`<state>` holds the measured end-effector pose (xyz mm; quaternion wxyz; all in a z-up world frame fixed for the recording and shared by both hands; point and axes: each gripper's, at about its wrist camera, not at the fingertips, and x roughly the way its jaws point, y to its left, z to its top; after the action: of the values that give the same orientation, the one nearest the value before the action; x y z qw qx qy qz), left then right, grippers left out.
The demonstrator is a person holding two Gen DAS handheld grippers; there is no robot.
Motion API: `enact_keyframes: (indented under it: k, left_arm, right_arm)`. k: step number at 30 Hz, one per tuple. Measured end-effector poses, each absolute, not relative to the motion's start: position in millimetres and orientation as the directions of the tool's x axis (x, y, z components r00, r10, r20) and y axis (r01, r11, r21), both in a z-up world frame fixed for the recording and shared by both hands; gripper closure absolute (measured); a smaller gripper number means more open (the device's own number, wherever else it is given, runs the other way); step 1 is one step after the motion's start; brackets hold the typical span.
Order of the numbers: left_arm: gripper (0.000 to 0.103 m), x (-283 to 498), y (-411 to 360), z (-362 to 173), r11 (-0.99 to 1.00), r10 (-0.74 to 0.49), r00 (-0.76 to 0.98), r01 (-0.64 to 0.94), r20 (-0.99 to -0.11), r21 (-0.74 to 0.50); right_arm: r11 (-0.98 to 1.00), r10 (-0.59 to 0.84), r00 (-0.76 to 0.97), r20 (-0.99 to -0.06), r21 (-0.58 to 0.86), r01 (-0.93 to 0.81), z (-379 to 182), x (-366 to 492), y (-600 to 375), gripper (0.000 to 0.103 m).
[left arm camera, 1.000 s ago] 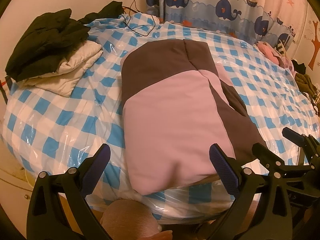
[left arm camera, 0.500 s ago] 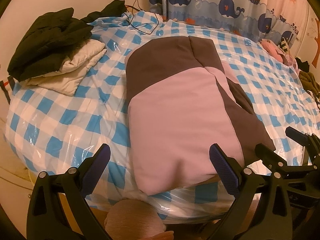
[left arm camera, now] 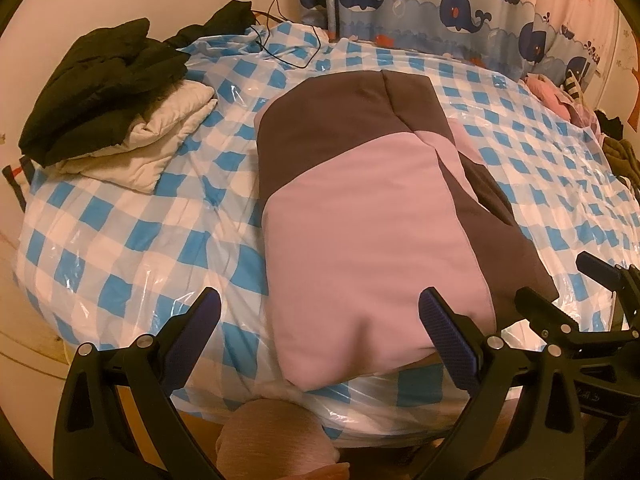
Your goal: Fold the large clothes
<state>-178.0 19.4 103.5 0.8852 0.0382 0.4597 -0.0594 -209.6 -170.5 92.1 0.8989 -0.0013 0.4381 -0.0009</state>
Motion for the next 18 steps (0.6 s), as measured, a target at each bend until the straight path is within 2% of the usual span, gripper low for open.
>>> enact_keyframes:
  k: [18]
  left_arm:
    - [0.008, -180.9, 9.9, 103.9, 0.987, -0.064, 0.569, 0.159, -0.820, 0.033]
  right_arm:
    - [1.000, -0.002, 0.614, -0.789, -0.003, 0.000, 92.1, -209.5, -170.9, 0.007]
